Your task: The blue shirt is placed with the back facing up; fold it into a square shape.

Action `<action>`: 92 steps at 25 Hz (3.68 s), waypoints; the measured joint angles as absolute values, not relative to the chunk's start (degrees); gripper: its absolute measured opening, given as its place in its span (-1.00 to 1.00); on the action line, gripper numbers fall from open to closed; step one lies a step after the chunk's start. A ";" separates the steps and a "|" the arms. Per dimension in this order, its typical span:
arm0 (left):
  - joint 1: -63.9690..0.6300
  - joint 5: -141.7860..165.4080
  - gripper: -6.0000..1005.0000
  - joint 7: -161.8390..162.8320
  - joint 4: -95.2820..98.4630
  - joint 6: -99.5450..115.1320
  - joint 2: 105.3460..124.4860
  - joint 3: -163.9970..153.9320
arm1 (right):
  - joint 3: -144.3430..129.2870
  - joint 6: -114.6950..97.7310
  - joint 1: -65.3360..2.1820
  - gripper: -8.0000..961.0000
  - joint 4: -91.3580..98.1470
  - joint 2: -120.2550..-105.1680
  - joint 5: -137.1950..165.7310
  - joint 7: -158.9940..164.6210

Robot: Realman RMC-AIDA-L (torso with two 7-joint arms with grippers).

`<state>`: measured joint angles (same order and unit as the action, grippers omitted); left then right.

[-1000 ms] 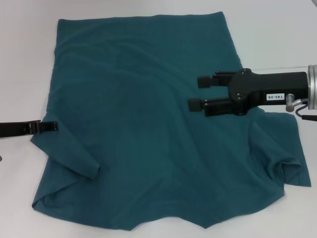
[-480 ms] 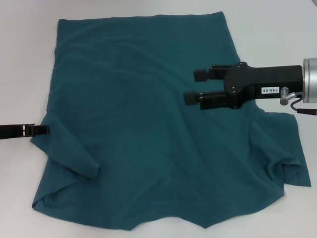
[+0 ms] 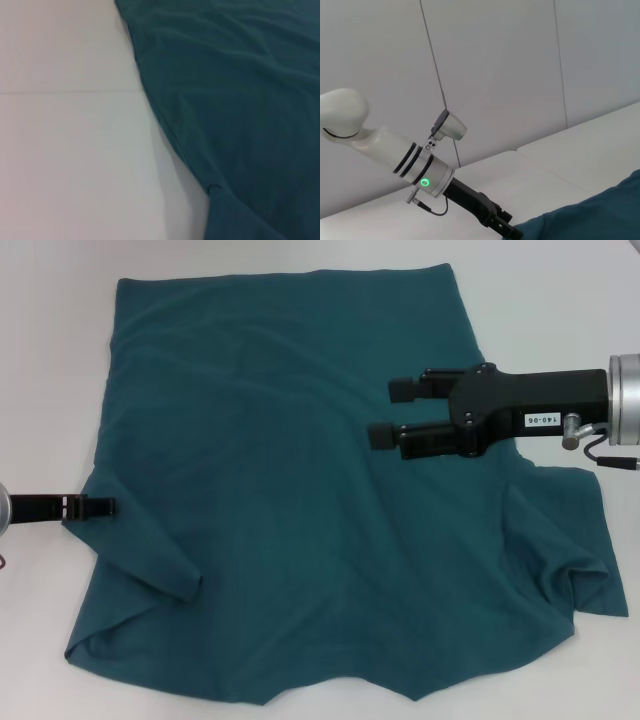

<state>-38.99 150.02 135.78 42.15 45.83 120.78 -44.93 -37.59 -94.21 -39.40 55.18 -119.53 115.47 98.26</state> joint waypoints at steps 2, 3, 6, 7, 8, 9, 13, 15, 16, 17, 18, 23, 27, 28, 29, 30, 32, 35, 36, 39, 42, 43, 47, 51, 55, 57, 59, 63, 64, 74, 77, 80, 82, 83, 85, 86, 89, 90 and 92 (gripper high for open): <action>-39.00 150.04 0.68 135.77 42.13 45.76 120.79 -44.93 | -37.60 -94.21 -39.40 0.81 55.13 -119.53 115.44 98.29; -39.01 150.08 0.68 135.75 42.12 45.74 120.79 -44.93 | -37.61 -94.21 -39.39 0.81 55.10 -119.53 115.42 98.32; -39.03 150.16 0.68 135.68 41.94 45.54 120.79 -44.92 | -37.65 -94.21 -39.37 0.81 54.97 -119.53 115.40 98.35; -39.05 150.17 0.68 135.64 41.72 45.35 120.80 -44.91 | -37.68 -94.21 -39.38 0.81 54.95 -119.53 115.40 98.35; -39.08 150.18 0.68 135.55 41.53 45.22 120.80 -44.91 | -37.70 -94.21 -39.37 0.81 54.95 -119.54 115.39 98.35; -39.10 150.18 0.68 135.45 41.34 45.11 120.81 -44.91 | -37.70 -94.21 -39.38 0.81 54.94 -119.55 115.39 98.35; -39.16 150.21 0.67 135.14 41.22 45.04 120.88 -44.91 | -37.71 -94.23 -39.43 0.81 54.89 -119.62 115.40 98.35; -39.21 150.21 0.66 135.11 41.20 45.04 120.92 -44.94 | -37.70 -94.25 -39.45 0.80 54.85 -119.66 115.40 98.35; -39.27 150.21 0.65 135.10 41.08 45.05 120.92 -44.99 | -37.71 -94.28 -39.45 0.80 54.84 -119.69 115.39 98.35; -39.42 150.21 0.64 135.10 40.82 45.05 120.92 -45.02 | -37.71 -94.32 -39.46 0.80 54.84 -119.70 115.39 98.35; -39.58 150.21 0.63 135.10 40.41 45.08 120.90 -45.05 | -37.71 -94.35 -39.46 0.80 54.84 -119.71 115.39 98.36; -40.37 150.17 0.59 135.08 38.70 45.08 120.51 -45.09 | -37.71 -94.35 -39.46 0.80 54.84 -119.71 115.37 98.41; -40.48 149.69 0.08 134.93 38.89 45.18 120.46 -45.09 | -37.70 -94.33 -39.47 0.80 54.84 -119.71 115.34 98.44; -40.53 149.61 0.04 134.92 39.11 45.24 120.46 -45.09 | -37.70 -94.33 -39.46 0.80 54.82 -119.71 115.33 98.49; -40.57 149.57 0.01 134.92 39.29 45.27 120.49 -45.08 | -37.70 -94.31 -39.47 0.80 54.80 -119.71 115.33 98.57; -40.60 149.53 -0.03 134.91 39.67 45.34 120.61 -45.09 | -37.70 -94.29 -39.47 0.80 54.78 -119.71 115.32 98.67; -40.61 149.52 -0.11 134.91 40.35 45.41 120.83 -45.09 | -37.70 -94.28 -39.46 0.80 54.77 -119.71 115.31 98.84; -40.60 149.49 -0.22 134.91 41.18 45.64 121.02 -45.12 | -37.70 -94.27 -39.46 0.80 54.76 -119.71 115.31 98.88; -40.60 149.50 -0.26 134.91 41.47 45.81 121.08 -45.30 | -37.70 -94.26 -39.46 0.80 54.76 -119.71 115.30 98.88; -40.51 149.50 -0.54 134.91 43.12 46.66 121.55 -46.15 | -37.70 -94.24 -39.46 0.80 54.79 -119.71 115.21 98.91; -40.12 149.63 -0.74 134.91 46.56 48.03 122.90 -46.92 | -37.70 -94.22 -39.46 0.80 54.79 -119.71 114.94 98.97; -40.05 149.67 -0.76 134.91 47.37 48.34 123.15 -47.39 | -37.70 -94.21 -39.47 0.80 54.78 -119.71 114.85 98.97; -40.08 149.86 -0.81 135.19 49.08 48.75 123.64 -51.14 | -37.70 -94.21 -39.53 0.80 54.75 -119.71 114.78 98.98; -40.85 149.77 -0.82 135.60 49.19 48.57 123.74 -53.63 | -37.70 -94.21 -39.55 0.80 54.55 -119.71 114.78 99.03; -42.03 149.55 -0.81 135.87 49.21 48.16 123.78 -54.44 | -37.70 -94.21 -39.51 0.80 54.49 -119.77 114.74 99.04; -42.79 149.51 -0.78 136.27 49.24 47.87 123.83 -54.40 | -37.70 -94.21 -39.42 0.80 54.49 -119.77 114.69 99.04; -43.36 149.41 -0.74 136.37 49.24 47.62 123.87 -54.45 | -37.70 -94.21 -39.36 0.80 54.49 -119.79 114.64 98.94; -44.59 148.88 -0.68 136.39 48.36 47.23 124.02 -54.87 | -37.70 -94.13 -39.30 0.80 54.49 -119.80 114.61 98.74; -44.80 148.59 -0.66 136.38 48.05 47.13 124.04 -54.90 | -37.70 -94.04 -39.27 0.80 54.49 -119.80 114.60 98.69; -44.38 146.66 -0.30 136.37 48.05 47.22 123.94 -54.44 | -37.70 -93.57 -39.37 0.80 54.43 -119.80 114.60 98.59; -40.86 147.16 -0.30 137.70 52.73 48.85 123.65 -53.95 | -37.71 -93.58 -39.38 0.80 54.41 -119.80 114.56 98.70; -34.41 147.68 -0.30 139.80 60.15 50.76 123.17 -53.77 | -37.70 -93.57 -39.17 0.80 54.51 -119.79 114.14 98.78; -32.53 147.85 -0.30 140.40 61.86 51.34 122.87 -53.50 | -37.70 -93.59 -39.08 0.80 54.59 -119.79 113.90 98.84; -31.20 147.85 -0.33 140.65 62.72 51.71 122.60 -52.91 | -37.70 -93.61 -39.06 0.80 54.53 -119.79 113.81 98.80; -28.24 147.93 -0.39 140.59 62.84 51.42 122.08 -50.35 | -37.70 -93.60 -39.08 0.80 54.50 -119.79 113.80 98.76; -28.24 147.93 -0.42 140.59 62.84 51.42 122.08 -50.35 | -37.71 -93.60 -39.14 0.80 54.47 -119.79 113.78 98.70; -27.12 148.04 -0.53 140.17 60.83 49.09 121.84 -48.88 | -37.72 -93.60 -39.41 0.80 54.42 -119.79 113.75 98.68; -26.90 148.05 -0.58 140.02 59.88 47.78 121.79 -48.72 | -37.85 -93.60 -39.52 0.80 54.41 -119.79 113.74 98.69; -27.11 148.15 -0.68 139.25 57.74 45.69 121.77 -48.84 | -38.36 -93.59 -39.68 0.80 54.40 -119.84 113.71 98.78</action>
<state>-27.11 148.15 139.25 57.74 45.69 121.77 -48.84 -38.36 -93.59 -39.68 54.40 -119.84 113.71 98.78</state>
